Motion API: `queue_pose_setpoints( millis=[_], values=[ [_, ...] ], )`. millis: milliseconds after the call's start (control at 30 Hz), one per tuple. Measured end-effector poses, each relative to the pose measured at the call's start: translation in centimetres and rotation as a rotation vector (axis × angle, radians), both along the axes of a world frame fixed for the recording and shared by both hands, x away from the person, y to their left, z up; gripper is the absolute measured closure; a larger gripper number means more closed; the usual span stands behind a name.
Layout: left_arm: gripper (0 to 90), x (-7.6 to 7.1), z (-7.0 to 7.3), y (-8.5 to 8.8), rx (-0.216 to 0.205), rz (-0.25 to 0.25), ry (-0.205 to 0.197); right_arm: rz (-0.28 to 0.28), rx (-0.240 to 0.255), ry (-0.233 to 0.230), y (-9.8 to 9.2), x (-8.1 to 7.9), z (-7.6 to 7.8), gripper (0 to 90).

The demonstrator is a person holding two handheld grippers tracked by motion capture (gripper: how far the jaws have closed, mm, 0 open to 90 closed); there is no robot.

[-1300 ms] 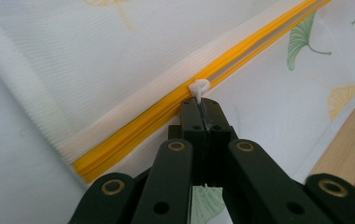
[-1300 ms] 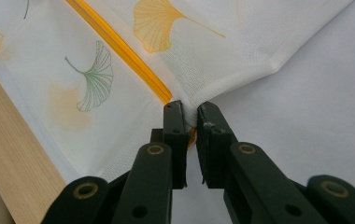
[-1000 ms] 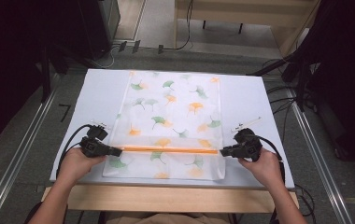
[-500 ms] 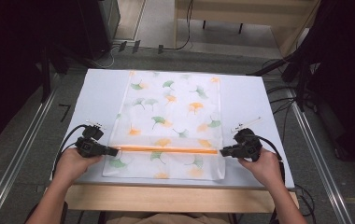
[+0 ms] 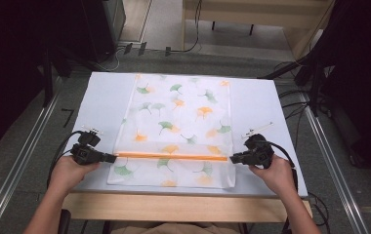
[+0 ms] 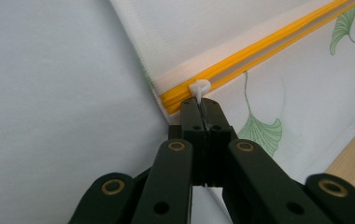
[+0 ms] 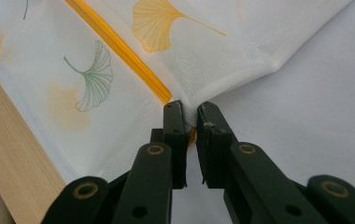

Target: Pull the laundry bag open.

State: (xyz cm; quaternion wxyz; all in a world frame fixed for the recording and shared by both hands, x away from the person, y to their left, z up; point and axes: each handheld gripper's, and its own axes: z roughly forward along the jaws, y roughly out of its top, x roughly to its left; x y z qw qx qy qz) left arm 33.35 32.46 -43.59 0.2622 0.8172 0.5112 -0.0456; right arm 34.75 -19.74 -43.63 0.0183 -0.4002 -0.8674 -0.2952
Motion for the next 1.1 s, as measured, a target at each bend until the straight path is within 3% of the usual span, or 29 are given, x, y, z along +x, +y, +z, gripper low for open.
queue_pose_setpoints(
  millis=[533, 1100],
  values=[
    [90.0, -0.02, -0.06, 0.87, -0.012, 0.022, 0.013, -0.001, -0.001, 0.003, -0.06, 0.05, -0.04, 84.2],
    [90.0, -0.06, -0.38, 0.62, -0.024, 0.005, 0.032, -0.026, -0.019, -0.001, -0.43, 0.30, -0.24, 83.7]
  ],
)
